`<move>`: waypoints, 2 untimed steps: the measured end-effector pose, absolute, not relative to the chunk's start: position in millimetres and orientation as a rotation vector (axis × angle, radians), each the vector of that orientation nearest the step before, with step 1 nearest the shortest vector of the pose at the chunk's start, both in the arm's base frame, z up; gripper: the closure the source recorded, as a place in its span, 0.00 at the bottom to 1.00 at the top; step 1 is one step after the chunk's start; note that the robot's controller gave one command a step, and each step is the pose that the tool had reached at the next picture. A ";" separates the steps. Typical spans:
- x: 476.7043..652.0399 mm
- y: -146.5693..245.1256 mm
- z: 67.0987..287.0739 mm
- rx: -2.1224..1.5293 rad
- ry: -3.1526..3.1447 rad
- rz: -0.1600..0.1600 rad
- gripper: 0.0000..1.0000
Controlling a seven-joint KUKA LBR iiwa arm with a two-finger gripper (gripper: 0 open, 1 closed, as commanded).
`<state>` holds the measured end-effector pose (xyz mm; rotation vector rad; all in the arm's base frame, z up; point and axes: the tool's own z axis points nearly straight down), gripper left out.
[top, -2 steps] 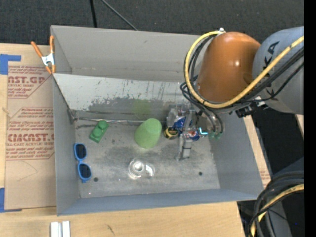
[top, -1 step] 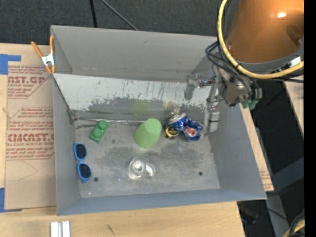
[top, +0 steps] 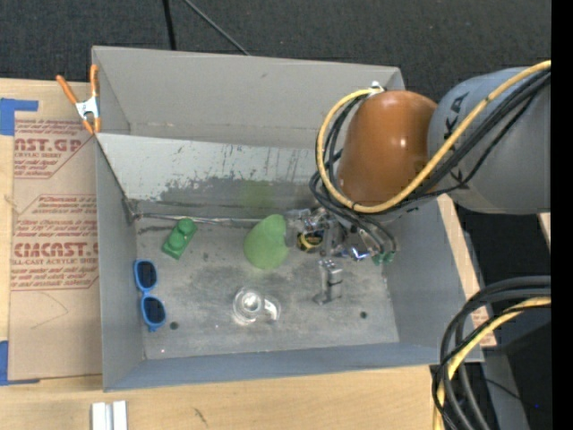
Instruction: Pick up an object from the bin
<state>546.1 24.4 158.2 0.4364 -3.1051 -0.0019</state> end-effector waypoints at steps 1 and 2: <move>579.8 14.1 125.2 0.180 -3.142 -0.003 0.00; 578.1 -86.0 67.5 -0.029 -3.140 0.003 0.00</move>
Offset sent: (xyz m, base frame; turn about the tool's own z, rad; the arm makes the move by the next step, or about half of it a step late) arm 0.0323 -0.0116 -0.0335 0.1652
